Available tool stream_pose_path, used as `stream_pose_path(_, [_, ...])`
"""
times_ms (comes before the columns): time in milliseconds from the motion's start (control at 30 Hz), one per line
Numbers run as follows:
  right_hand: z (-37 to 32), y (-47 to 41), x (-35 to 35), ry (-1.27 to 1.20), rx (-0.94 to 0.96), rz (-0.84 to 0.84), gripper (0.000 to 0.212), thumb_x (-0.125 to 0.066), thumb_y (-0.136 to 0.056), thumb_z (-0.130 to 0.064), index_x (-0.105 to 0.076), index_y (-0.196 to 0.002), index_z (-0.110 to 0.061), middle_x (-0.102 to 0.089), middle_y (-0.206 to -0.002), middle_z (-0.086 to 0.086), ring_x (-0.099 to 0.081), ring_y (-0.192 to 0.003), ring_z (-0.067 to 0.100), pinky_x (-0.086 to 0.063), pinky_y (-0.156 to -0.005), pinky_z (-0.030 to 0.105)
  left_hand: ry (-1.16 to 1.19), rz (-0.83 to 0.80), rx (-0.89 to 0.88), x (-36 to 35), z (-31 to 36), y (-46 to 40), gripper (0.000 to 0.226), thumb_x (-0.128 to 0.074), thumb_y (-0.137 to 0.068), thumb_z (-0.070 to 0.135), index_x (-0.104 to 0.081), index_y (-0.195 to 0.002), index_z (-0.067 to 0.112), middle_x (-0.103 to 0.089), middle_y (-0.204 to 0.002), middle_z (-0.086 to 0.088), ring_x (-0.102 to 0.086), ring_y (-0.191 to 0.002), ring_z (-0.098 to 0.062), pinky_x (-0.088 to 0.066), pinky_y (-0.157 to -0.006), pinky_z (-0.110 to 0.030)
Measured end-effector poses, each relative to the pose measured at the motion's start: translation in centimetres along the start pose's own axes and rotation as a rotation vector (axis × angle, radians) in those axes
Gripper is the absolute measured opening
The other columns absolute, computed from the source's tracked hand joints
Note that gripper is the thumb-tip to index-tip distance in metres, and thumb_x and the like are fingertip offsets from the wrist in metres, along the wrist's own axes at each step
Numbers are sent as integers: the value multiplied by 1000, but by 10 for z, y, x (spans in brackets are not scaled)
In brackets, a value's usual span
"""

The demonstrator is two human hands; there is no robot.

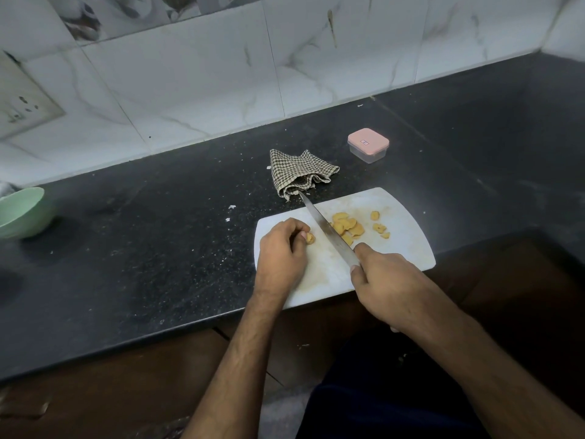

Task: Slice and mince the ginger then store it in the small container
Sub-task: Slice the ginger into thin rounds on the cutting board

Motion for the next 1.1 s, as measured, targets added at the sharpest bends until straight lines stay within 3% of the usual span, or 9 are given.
stream_pose_path(200, [1, 3, -1, -7, 6, 1, 24, -34, -106, -33, -43, -125, -21, -57, -93, -1, -60, -75, 15, -61, -69, 37, -95, 5, -8, 0, 0, 0, 12, -63, -97, 16, -75, -98, 18, -58, -95, 10, -58, -89, -7, -52, -85, -27])
stream_pose_path(333, [2, 3, 1, -11, 2, -14, 27, -34, -107, -33, -40, -131, -22, -55, -93, -2, -57, -73, 13, -60, -68, 34, -51, -123, -67, 5, 2, 1, 25, -64, -97, 17, -72, -120, 19, -55, -107, 9, -57, -93, -1, -48, -83, -16])
stream_pose_path(433, [5, 3, 1, -10, 6, -6, 29, -34, -106, -33, -40, -133, -22, -57, -95, -1, -59, -75, 14, -60, -70, 35, -93, -170, -85, 5, 2, -1, 21, -68, -94, 15, -77, -113, 18, -58, -103, 8, -59, -92, -3, -47, -82, -11])
stream_pose_path(633, [5, 1, -2, -4, 9, 3, 28, -34, -106, -34, -41, -131, -22, -58, -97, -1, -62, -80, 16, -61, -73, 38, -166, -57, -26, 1, 5, -2, 14, -77, -89, 29, -75, -97, 18, -61, -94, 6, -61, -86, -13, -56, -83, -37])
stream_pose_path(833, [6, -1, -3, 0, 14, 0, 28, -35, -106, -34, -42, -130, -22, -58, -97, -1, -62, -81, 16, -61, -73, 37, -104, -14, -2, 4, 7, 0, 14, -81, -86, 32, -78, -90, 19, -64, -91, 7, -62, -86, -9, -54, -81, -30])
stream_pose_path(1000, [7, 0, -5, 4, 10, -1, 27, -35, -106, -34, -42, -130, -22, -58, -97, -2, -61, -80, 16, -61, -72, 36, -174, -220, -115, 13, 1, -7, 24, -72, -95, 20, -75, -119, 18, -57, -102, 6, -59, -92, -9, -47, -86, -17])
stream_pose_path(1100, [6, 0, -5, 5, 10, -3, 27, -35, -106, -34, -42, -130, -22, -57, -96, -2, -61, -81, 17, -61, -72, 37, -180, -253, -167, 14, -1, -8, 24, -73, -93, 12, -77, -116, 17, -58, -101, 7, -60, -91, -8, -48, -85, -15])
Point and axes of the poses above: each hand's wrist, its own y-axis away from the middle knuckle, its own x-axis out of the back of the hand, z = x × y, the point moved 1 cm from there along -y, towards the middle knuckle
